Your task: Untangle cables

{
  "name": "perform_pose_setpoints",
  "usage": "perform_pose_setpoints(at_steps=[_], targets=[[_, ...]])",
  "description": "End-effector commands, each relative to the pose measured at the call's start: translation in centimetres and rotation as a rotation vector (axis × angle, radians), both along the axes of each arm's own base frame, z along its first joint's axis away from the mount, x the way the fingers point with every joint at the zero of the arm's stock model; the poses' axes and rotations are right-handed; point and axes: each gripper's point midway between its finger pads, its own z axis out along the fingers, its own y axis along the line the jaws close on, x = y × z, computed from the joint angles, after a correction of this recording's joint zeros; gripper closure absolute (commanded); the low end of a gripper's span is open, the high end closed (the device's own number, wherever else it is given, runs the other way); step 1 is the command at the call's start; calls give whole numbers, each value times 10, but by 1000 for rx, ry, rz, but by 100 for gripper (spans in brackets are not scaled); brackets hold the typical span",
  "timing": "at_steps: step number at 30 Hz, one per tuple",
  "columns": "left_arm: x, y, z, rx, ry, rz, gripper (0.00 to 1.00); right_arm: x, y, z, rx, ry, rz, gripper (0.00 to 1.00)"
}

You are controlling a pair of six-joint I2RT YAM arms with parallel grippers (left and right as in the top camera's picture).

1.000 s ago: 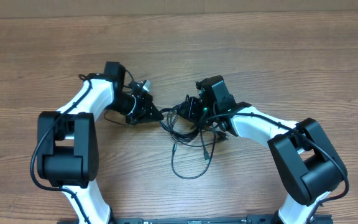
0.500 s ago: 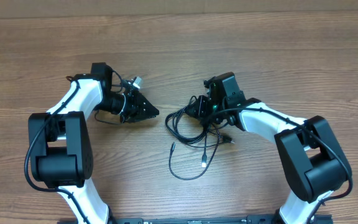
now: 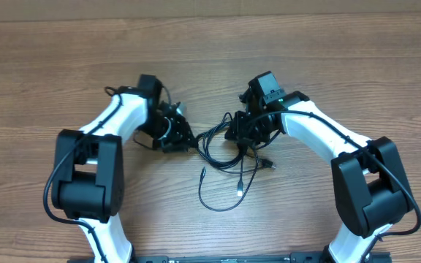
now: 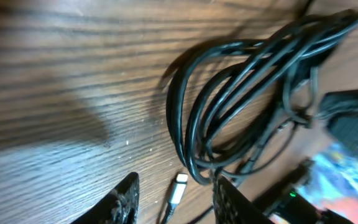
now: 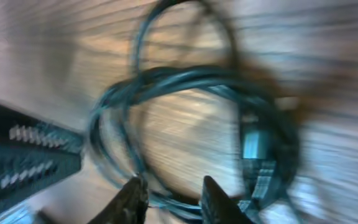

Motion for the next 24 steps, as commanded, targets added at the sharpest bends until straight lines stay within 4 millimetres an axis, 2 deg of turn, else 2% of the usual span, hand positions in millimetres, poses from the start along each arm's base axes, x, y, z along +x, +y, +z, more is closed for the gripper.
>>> perform_pose_setpoints(at_steps=[1,6,10,16,18,24], targets=[[-4,-3,-6,106,1,12,60,19,-32,-3,-193,-103,-23,66],[-9,-17,-7,117,-5,-16,59,14,-51,-11,-305,-96,-34,59],[-9,-16,-11,172,-5,2,59,6,-55,-22,-353,-100,-19,58],[-9,-14,-13,183,-9,1,67,-4,-58,-37,-379,-106,14,58],[-9,-13,-14,193,-12,1,69,-5,-59,-39,-380,-104,15,58],[-5,-15,-13,183,-28,4,68,-5,-59,-40,-382,-113,40,58]])
